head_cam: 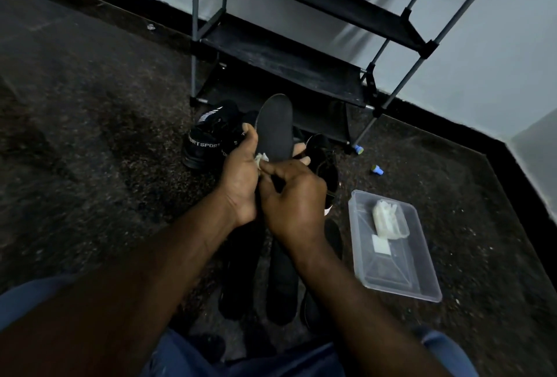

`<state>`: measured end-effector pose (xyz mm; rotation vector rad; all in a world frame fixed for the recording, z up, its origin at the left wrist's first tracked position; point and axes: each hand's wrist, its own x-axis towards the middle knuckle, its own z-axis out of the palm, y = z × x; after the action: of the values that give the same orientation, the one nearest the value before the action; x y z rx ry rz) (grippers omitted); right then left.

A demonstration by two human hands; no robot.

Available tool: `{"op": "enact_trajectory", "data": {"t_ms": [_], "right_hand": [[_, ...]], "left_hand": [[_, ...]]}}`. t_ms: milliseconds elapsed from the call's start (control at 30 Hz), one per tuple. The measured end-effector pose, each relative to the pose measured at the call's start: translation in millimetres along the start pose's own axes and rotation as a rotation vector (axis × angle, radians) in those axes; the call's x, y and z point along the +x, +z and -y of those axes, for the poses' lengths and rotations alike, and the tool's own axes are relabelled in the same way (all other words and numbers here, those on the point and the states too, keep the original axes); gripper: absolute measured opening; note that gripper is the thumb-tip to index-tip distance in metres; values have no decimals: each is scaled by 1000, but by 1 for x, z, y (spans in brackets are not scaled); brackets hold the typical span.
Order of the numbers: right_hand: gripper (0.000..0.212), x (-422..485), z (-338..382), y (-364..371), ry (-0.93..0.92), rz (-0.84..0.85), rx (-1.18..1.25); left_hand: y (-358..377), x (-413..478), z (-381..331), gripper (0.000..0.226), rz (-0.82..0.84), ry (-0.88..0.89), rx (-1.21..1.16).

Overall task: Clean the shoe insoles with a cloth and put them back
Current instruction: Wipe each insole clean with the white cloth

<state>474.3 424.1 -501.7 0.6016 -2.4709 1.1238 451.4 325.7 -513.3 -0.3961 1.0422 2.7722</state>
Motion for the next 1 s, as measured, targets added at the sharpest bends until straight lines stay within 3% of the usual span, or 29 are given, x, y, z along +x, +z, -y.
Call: {"op": "enact_trajectory", "data": {"t_ms": [133, 333, 500, 767, 900, 1000], "right_hand": [[20, 12, -19, -3, -45, 5, -168], [17, 27, -15, -5, -64, 22, -201], [17, 39, -29, -16, 3, -61, -333], [29, 20, -8, -1, 16, 58, -74], [24, 34, -20, -16, -26, 9, -464], [22, 45, -24, -21, 67, 1, -508]], "left_hand": [[4, 1, 0, 91, -19, 23, -20], [8, -4, -11, 82, 7, 90, -29], [11, -7, -8, 73, 66, 43, -88], [5, -7, -10, 80, 11, 35, -71], [9, -6, -7, 79, 53, 22, -105], [8, -5, -6, 76, 83, 14, -108]]}}
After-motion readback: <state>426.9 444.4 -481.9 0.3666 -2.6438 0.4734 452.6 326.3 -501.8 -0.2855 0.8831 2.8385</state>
